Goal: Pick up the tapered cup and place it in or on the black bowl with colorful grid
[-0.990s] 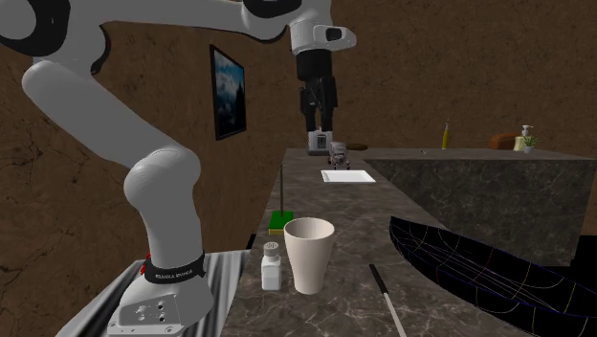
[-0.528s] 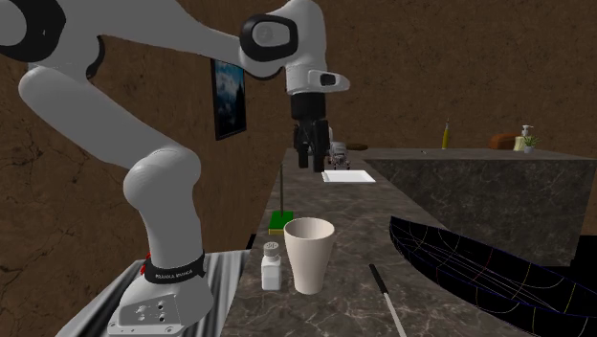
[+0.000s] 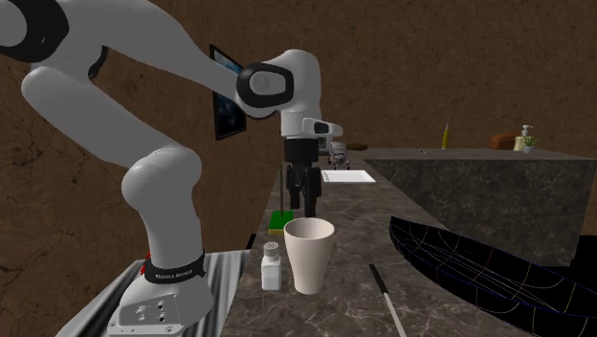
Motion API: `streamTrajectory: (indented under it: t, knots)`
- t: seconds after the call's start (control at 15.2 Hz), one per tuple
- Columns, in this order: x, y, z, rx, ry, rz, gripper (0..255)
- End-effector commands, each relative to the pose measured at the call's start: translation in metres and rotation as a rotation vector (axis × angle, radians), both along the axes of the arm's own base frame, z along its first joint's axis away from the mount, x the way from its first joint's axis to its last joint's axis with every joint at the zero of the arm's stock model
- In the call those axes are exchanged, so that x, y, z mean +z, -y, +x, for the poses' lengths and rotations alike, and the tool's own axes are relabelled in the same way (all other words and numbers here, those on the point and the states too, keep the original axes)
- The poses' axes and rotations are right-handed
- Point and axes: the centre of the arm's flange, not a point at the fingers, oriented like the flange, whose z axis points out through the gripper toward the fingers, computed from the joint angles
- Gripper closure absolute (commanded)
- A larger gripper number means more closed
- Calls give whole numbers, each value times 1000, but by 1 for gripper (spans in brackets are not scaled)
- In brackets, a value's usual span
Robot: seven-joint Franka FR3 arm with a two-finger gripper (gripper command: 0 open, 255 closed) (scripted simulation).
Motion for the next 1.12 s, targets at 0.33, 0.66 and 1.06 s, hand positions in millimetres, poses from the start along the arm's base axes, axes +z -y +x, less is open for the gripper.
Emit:
streamTrajectory:
  t: [0.33, 0.66, 1.06]
  knots:
    - [-40, 6, -2, 1, -1, -3, 0]
    - [-43, 6, -2, 1, -1, -3, 0]
    - [-43, 6, -2, 1, -1, -3, 255]
